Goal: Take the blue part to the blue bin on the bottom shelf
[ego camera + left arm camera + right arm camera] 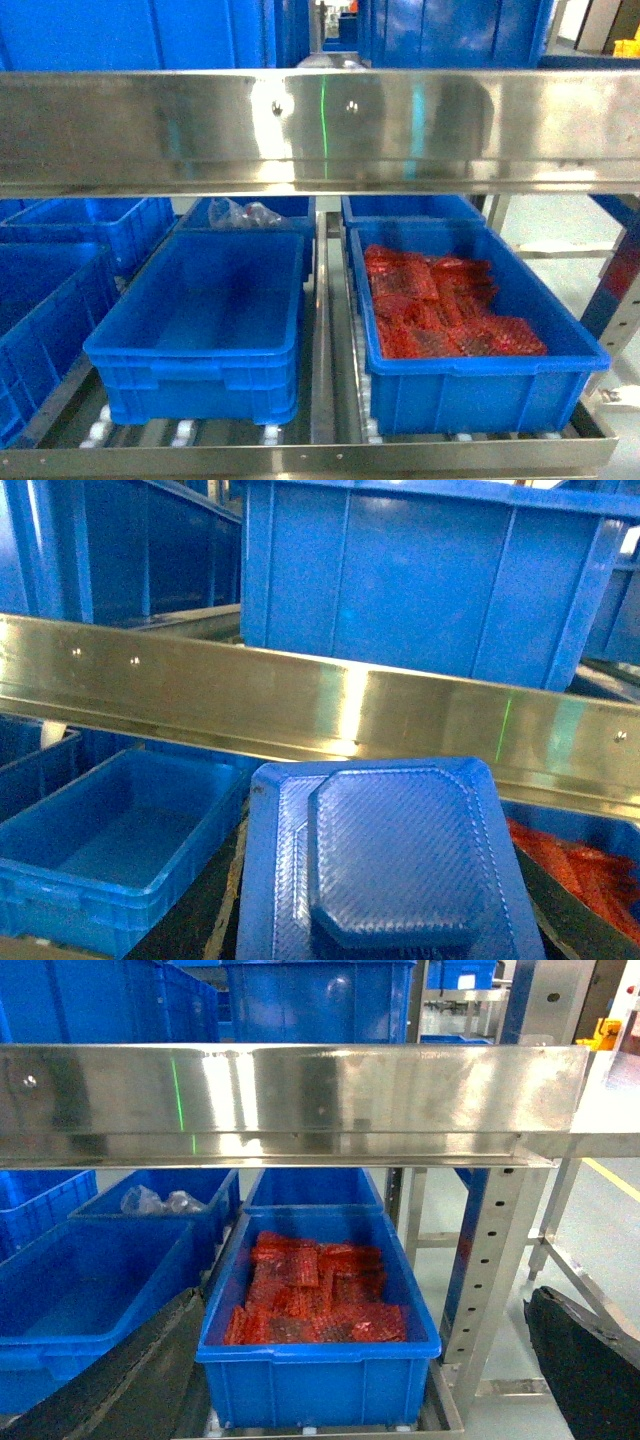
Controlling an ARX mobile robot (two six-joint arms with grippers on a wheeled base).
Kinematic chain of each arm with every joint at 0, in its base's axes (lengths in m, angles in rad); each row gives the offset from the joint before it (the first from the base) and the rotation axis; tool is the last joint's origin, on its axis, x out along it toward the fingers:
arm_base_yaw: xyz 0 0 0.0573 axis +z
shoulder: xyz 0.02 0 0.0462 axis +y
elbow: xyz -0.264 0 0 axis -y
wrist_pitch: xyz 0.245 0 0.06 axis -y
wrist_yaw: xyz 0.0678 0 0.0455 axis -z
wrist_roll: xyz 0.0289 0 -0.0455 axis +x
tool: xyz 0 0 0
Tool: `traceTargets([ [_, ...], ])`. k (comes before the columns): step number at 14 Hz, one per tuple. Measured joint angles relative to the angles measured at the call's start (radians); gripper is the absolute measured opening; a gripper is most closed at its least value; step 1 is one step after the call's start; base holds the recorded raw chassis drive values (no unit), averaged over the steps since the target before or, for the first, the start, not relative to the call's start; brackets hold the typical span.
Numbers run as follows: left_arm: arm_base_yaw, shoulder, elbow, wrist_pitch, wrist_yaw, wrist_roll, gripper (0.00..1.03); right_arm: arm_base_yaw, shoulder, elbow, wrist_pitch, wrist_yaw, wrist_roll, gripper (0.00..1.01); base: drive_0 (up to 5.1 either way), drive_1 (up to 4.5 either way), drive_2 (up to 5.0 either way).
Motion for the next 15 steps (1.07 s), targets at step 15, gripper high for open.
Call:
traceTargets([
  [15,0.0,0.001,0.0,0.001,0.0,0.0,0.43,0.0,0.0,0.0,0.0,0.0,0.0,0.98,0.0,0.0,0.0],
])
